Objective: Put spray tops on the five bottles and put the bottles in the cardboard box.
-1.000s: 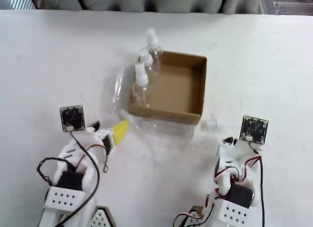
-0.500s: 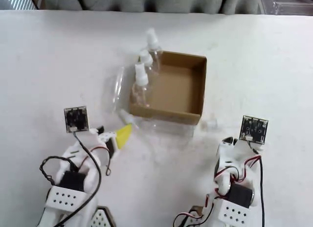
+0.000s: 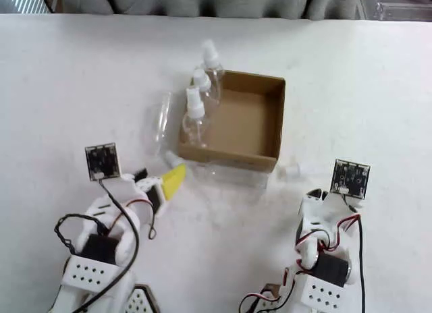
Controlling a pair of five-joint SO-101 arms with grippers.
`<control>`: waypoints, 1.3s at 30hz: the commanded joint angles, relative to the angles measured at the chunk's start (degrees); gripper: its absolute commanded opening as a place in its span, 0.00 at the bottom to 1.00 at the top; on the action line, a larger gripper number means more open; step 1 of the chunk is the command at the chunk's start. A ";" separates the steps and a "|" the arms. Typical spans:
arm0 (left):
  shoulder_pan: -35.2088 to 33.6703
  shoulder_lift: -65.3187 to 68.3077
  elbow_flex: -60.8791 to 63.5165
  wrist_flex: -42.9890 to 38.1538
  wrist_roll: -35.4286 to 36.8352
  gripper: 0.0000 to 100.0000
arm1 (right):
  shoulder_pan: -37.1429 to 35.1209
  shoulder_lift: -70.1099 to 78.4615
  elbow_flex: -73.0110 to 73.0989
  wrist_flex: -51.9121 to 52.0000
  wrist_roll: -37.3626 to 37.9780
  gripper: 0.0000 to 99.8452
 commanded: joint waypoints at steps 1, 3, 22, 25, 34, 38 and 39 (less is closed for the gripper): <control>0.66 -0.48 -5.89 2.29 1.05 0.31 | 0.66 0.40 0.62 0.31 0.62 0.01; 0.66 -0.48 -6.77 3.08 1.05 0.31 | 0.66 0.40 0.62 0.31 0.62 0.01; 1.89 14.73 -22.07 8.00 1.14 0.31 | 0.66 0.40 0.62 0.31 0.62 0.01; 1.89 22.20 -24.70 8.62 1.23 0.32 | 0.66 0.40 0.62 0.31 0.62 0.01; 2.07 32.48 -24.70 5.71 8.18 0.31 | 0.66 0.40 0.62 0.31 0.62 0.01; 1.98 37.14 -24.44 1.41 9.05 0.31 | 0.66 0.40 0.62 0.31 0.62 0.01; 1.98 38.81 -24.53 0.26 9.23 0.31 | 0.66 0.40 0.62 0.31 0.62 0.01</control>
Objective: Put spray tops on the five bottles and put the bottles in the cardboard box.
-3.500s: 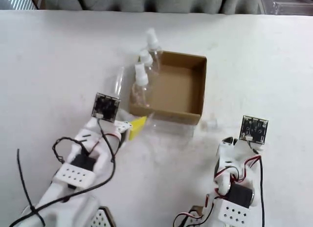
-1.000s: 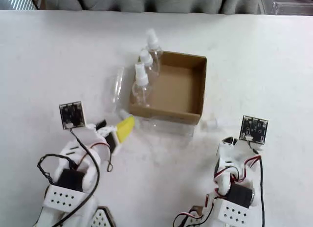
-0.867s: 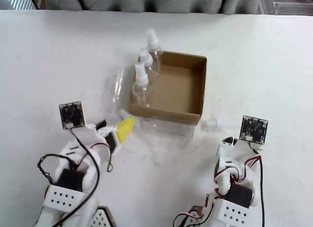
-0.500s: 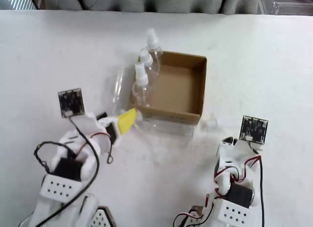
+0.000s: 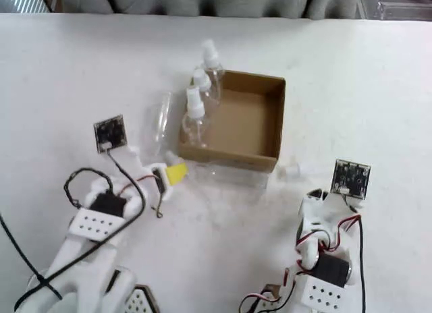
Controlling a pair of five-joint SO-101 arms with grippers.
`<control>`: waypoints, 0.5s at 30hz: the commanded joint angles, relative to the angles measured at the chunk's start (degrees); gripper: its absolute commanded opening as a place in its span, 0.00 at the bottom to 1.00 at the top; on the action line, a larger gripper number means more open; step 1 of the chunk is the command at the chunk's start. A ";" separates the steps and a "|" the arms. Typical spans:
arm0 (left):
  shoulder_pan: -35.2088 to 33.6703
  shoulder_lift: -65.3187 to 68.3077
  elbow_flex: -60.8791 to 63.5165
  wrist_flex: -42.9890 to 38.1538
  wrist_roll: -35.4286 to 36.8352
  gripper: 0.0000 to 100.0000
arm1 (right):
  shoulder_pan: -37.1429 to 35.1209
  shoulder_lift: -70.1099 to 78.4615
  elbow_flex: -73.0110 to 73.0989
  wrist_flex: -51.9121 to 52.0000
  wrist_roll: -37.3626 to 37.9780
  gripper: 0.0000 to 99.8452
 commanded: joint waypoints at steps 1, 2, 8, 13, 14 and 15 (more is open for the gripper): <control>0.84 5.05 -3.87 -4.66 1.23 0.31 | 0.66 0.40 0.62 0.31 0.62 0.01; 0.84 6.90 -4.13 -5.80 1.23 0.31 | 0.66 0.40 0.62 0.31 0.62 0.01; 0.84 17.54 -8.88 -6.95 1.32 0.31 | 0.66 0.40 0.62 0.31 0.62 0.01; 0.75 19.91 -9.85 -7.30 2.02 0.31 | 0.66 0.40 0.62 0.31 0.62 0.01; 0.57 19.91 -10.02 -7.30 3.08 0.31 | 0.66 0.40 0.62 0.31 0.62 0.01; 0.40 19.91 -10.29 -7.30 3.78 0.31 | 0.66 0.40 0.62 0.31 0.62 0.01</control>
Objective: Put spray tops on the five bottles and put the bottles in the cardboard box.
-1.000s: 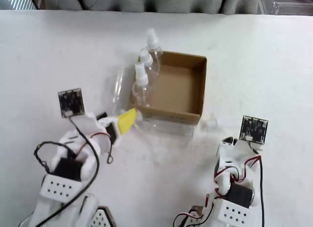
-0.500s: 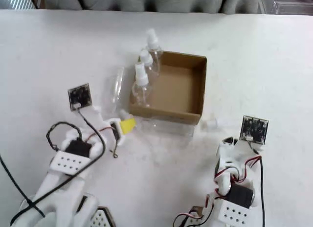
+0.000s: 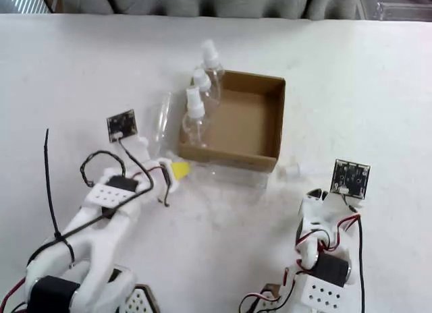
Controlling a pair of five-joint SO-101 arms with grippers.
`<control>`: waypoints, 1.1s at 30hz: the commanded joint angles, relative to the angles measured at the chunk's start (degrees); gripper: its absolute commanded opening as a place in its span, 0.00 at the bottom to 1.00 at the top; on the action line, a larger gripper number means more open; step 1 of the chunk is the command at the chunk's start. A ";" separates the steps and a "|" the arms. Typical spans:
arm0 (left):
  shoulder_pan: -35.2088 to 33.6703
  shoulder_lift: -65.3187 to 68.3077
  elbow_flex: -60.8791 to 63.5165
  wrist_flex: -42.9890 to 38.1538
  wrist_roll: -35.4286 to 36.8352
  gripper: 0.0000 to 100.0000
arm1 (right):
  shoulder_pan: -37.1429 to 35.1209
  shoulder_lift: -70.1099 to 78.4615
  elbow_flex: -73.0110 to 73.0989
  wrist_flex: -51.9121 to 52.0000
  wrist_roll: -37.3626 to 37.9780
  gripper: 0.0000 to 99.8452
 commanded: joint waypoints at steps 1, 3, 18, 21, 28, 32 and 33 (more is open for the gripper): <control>0.04 0.13 -3.87 -1.23 2.46 0.31 | 0.66 0.40 0.62 0.31 0.62 0.01; 0.22 0.40 -4.04 -1.23 2.81 0.31 | 0.66 0.40 0.62 0.31 0.62 0.01; 0.48 0.75 -3.60 -2.99 5.71 0.31 | 0.66 0.40 0.62 0.40 0.62 0.01; 0.48 0.75 -3.60 -2.99 5.71 0.31 | 0.66 0.40 0.62 0.40 0.62 0.01; 0.48 0.75 -3.52 -3.16 5.71 0.31 | 0.66 0.40 0.62 0.40 0.62 0.01; 0.48 5.05 -4.84 -3.60 5.71 0.31 | 0.66 0.40 0.62 0.40 0.62 0.01; 0.31 6.64 -5.80 -3.69 5.71 0.31 | 0.66 0.40 0.62 0.40 0.62 0.01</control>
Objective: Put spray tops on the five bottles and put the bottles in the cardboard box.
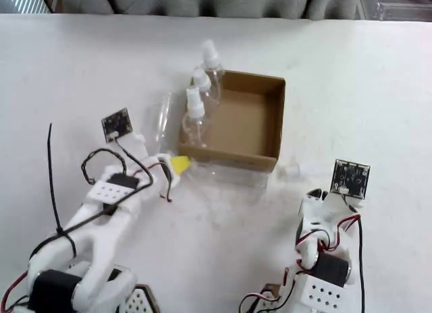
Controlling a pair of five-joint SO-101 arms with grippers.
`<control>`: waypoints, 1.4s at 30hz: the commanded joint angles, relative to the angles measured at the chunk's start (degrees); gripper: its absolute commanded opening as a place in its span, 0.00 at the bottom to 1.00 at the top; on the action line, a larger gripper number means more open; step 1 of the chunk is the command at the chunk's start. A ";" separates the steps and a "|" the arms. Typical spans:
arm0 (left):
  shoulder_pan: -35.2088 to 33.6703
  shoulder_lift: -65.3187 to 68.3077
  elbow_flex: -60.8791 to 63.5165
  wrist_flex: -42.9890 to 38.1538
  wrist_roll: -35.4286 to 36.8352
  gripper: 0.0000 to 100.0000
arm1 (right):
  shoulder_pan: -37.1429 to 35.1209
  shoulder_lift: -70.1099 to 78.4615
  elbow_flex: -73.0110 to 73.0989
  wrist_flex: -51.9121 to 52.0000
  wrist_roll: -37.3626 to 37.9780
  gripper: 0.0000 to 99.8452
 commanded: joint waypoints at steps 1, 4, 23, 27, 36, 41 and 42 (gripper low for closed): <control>0.04 4.18 -5.36 -1.49 0.70 0.31 | 0.66 0.40 0.62 0.40 0.62 0.01; -0.04 7.34 -7.56 -1.32 0.70 0.31 | 0.66 0.40 0.62 0.40 0.62 0.01; 0.48 7.69 -8.09 1.49 0.35 0.31 | 0.66 0.40 0.62 0.40 0.62 0.01; 0.57 7.69 -7.91 1.58 0.35 0.31 | 0.66 0.40 0.62 0.40 0.62 0.01; 0.13 7.60 -8.09 1.58 0.26 0.05 | 0.66 0.40 0.62 0.40 0.62 0.01; 0.04 7.60 -7.82 1.58 0.26 0.12 | 0.66 0.40 0.62 0.40 0.62 0.01; 0.04 7.60 -7.82 1.58 0.26 0.14 | 0.66 0.40 0.62 0.40 0.62 0.01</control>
